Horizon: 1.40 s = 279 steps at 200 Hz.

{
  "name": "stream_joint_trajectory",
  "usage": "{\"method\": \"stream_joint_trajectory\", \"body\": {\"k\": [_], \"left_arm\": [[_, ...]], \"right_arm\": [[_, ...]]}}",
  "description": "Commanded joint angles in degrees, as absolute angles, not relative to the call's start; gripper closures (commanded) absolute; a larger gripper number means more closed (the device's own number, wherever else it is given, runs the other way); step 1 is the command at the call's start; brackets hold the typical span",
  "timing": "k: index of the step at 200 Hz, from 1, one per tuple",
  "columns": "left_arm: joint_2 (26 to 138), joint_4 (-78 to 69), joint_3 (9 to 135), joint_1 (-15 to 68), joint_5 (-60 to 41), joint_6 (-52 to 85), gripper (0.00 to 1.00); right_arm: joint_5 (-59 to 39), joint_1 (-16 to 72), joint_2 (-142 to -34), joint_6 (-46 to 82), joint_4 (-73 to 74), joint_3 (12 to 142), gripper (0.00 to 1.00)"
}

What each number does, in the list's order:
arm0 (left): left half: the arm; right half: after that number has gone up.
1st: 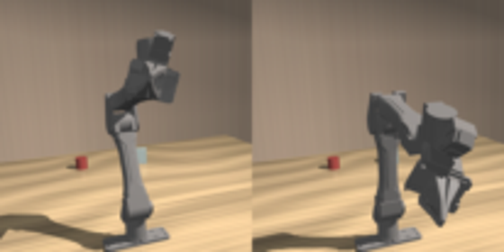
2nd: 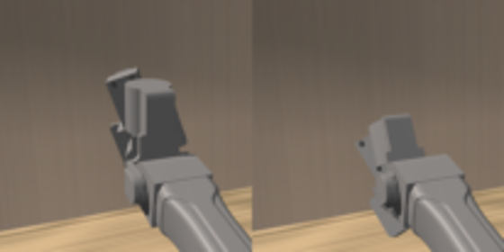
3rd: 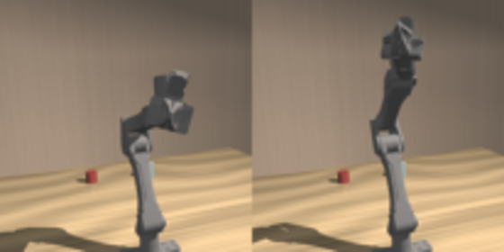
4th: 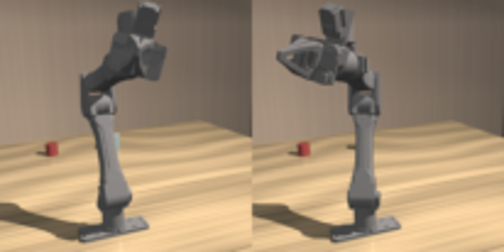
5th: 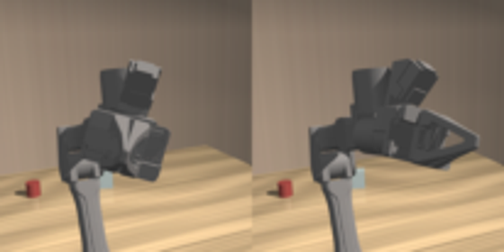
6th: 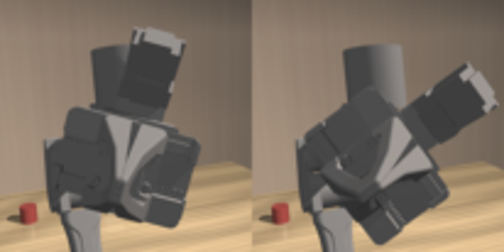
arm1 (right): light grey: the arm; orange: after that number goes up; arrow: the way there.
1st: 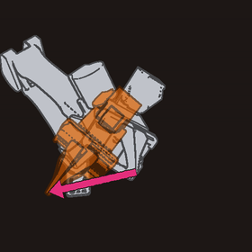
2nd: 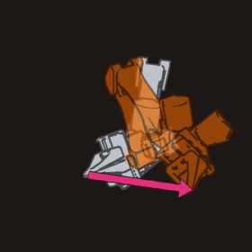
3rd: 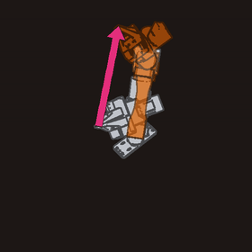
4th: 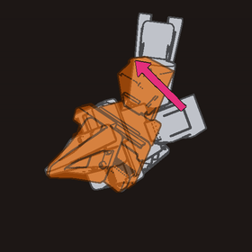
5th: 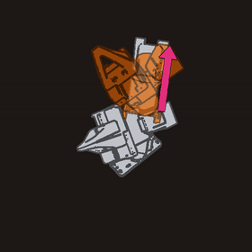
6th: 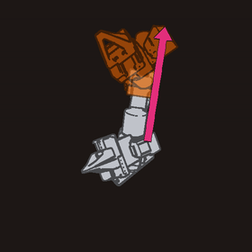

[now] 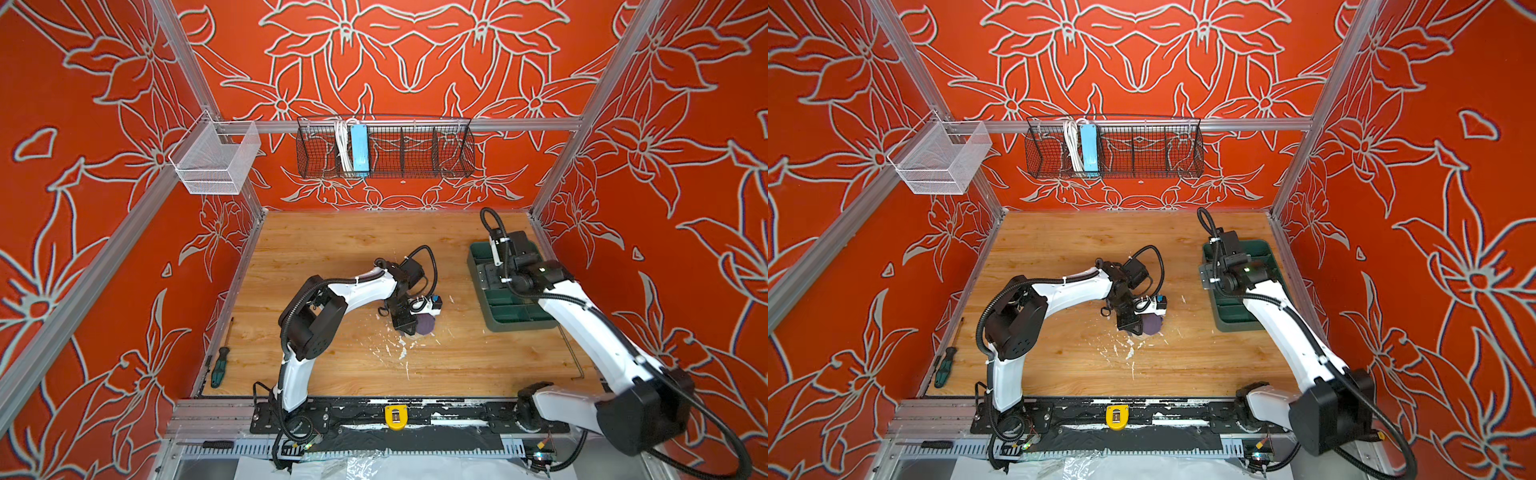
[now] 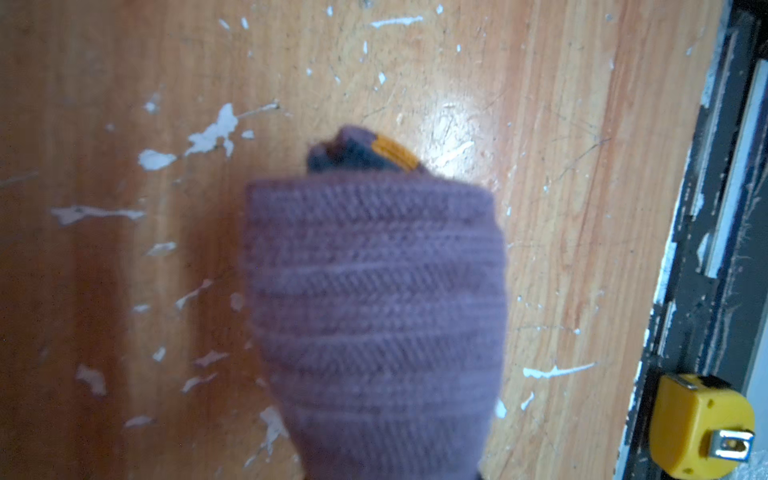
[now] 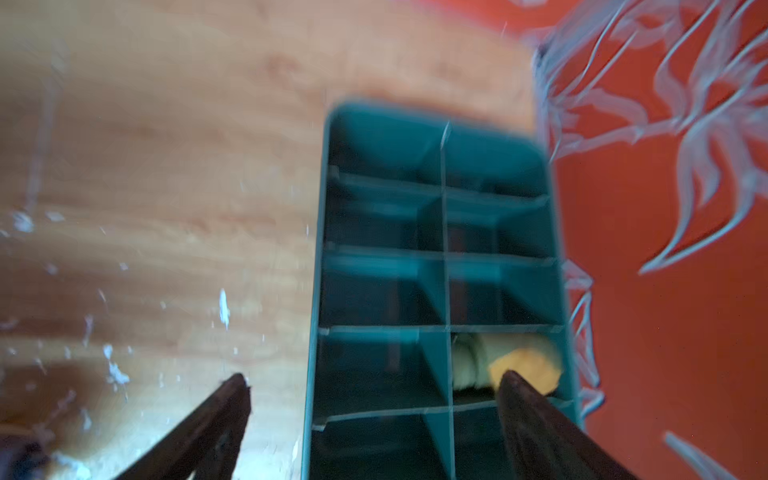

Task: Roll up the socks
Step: 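Lift the purple roll with the left gripper and carry it over the green tray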

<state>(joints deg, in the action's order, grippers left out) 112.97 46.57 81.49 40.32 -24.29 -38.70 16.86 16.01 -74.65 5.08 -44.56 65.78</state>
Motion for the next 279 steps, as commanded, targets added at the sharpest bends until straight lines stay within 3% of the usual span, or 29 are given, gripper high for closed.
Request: {"method": "stream_joint_trajectory", "body": {"k": [1, 48, 118, 160, 240, 279], "left_arm": [[106.87, 48.73, 80.12, 39.55, -27.40, -42.99, 1.00], [97.79, 48.52, 78.10, 39.37, -24.18, -45.07, 1.00], [86.38, 38.20, 71.48, 38.94, -19.84, -41.22, 1.00], [81.10, 33.78, 68.13, 38.94, -18.75, -40.05, 1.00], [69.99, 31.92, 65.69, 38.06, -11.36, -45.03, 1.00], [65.40, 32.41, 66.31, 37.97, -8.55, -45.09, 1.00]], "right_arm": [[16.03, 14.15, -79.28, 12.77, -51.76, 69.23, 0.10], [10.89, 13.68, -90.44, 14.71, -48.90, 71.53, 0.28], [7.81, 15.16, -96.36, 15.48, -41.71, 69.61, 0.70], [8.60, 19.00, -100.04, 17.72, -41.59, 72.30, 0.80], [-0.45, 34.94, -104.62, 40.91, -31.08, 78.59, 0.79], [-0.25, 36.13, -105.34, 41.74, -30.42, 84.14, 0.48]]}}
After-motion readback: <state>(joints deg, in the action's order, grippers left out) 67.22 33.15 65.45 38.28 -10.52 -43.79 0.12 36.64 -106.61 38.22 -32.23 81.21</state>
